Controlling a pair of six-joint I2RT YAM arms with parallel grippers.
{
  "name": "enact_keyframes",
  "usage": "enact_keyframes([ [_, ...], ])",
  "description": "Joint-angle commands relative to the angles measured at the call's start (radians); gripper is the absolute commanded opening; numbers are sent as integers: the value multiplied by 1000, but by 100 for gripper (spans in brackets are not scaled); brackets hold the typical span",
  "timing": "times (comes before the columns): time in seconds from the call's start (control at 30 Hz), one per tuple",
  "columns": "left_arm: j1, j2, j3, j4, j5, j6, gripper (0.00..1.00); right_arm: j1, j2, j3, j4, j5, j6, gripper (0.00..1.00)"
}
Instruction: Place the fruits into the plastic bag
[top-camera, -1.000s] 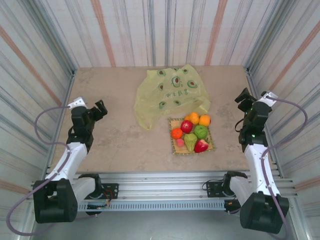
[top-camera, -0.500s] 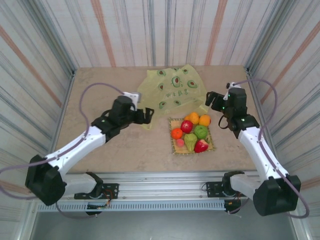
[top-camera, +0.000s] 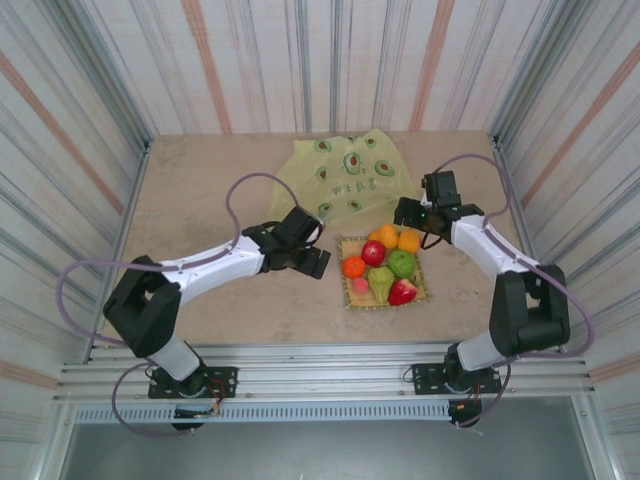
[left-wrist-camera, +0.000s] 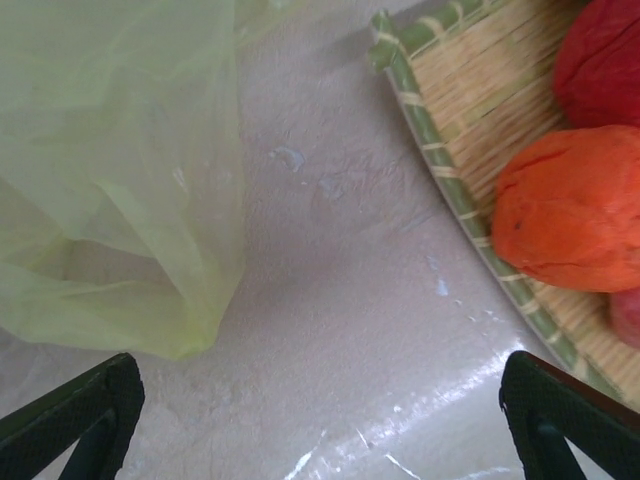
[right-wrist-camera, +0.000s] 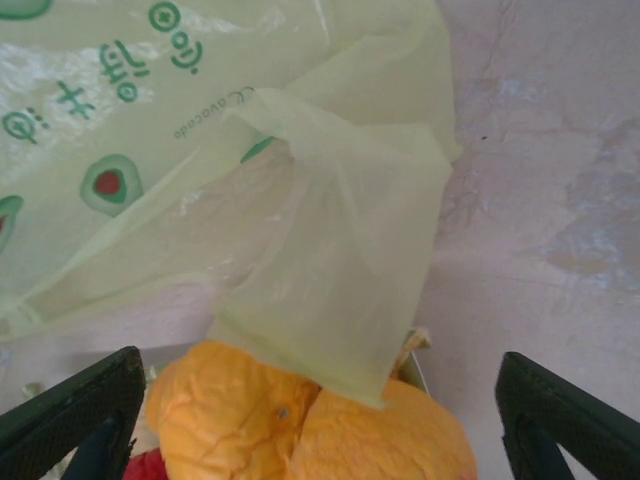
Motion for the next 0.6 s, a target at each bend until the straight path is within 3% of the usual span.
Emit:
enact_keyframes([
  [0.0,4,66,52,3,-49,29,93,6,73,54,29,-14,-13,87],
  [0.17,12,163,95,36,-130,33,83,14,161,100,54,-2,-39,74],
  [0.57,66,247,89,187,-134,20,44,31,222,184,42,34,-121,39],
])
